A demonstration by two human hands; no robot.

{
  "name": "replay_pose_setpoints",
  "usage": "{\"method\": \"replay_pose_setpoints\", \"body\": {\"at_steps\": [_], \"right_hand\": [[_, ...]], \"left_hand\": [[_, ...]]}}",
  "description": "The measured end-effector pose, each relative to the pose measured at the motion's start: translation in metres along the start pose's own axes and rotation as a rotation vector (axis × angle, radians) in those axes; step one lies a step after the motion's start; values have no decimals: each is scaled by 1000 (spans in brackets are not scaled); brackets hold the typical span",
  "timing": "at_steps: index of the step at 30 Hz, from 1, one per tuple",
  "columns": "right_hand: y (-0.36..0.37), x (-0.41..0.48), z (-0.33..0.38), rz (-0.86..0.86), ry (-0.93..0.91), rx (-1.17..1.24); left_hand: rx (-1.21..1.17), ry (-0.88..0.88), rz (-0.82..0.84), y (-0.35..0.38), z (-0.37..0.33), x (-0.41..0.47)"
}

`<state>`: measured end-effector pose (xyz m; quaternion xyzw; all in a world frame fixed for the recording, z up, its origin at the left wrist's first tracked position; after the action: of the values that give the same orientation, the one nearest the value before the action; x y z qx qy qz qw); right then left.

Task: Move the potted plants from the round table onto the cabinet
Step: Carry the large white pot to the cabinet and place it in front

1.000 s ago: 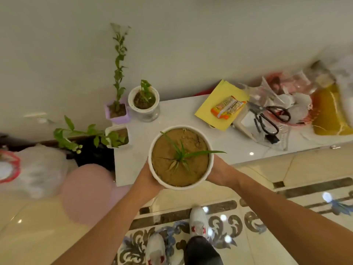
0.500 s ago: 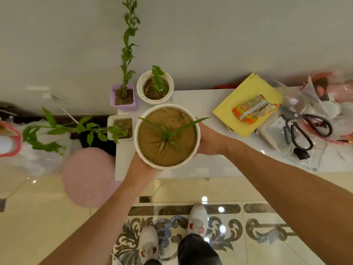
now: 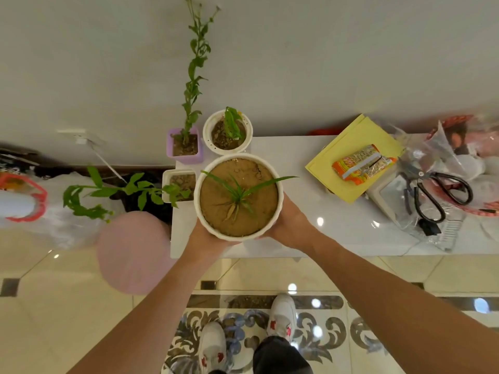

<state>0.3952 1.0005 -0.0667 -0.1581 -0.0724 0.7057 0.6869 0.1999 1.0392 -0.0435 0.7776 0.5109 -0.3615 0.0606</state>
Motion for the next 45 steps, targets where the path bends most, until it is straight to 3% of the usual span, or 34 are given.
{"method": "replay_pose_setpoints", "body": {"at_steps": [4,8,16,21,27,34,38,45], "right_hand": [[-8,2,-7,51,134,-7],[-12,8,-5,125,121,24],[3,0,-13,48,192,50],[1,-3,-22,-26,198,-71],[0,-7,-43,-168,122,-197],[-8,-3,-48,-172,53,-213],[-11,-3,-43,-167,-49,-285],[4,-2,-39,-225,-179,-281]], "left_hand": [[-155,120,96,10,1,5],[-141,222,77,12,5,5],[-27,263,113,1,20,16],[168,366,17,-6,30,19],[326,510,-241,9,40,30],[551,650,-400,12,49,34],[630,696,-439,9,53,39],[538,720,-400,7,51,30]]}}
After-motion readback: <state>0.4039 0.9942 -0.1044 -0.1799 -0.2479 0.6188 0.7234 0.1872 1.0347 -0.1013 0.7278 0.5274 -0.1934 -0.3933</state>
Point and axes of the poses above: each hand's wrist, its own x-axis towards the middle knuckle, its own y-axis out of the palm, z = x × y, the point moved 4 cm from there along x, towards the middle knuckle, and after that the axes turned 1 degree about x, right-handed, at the moved point
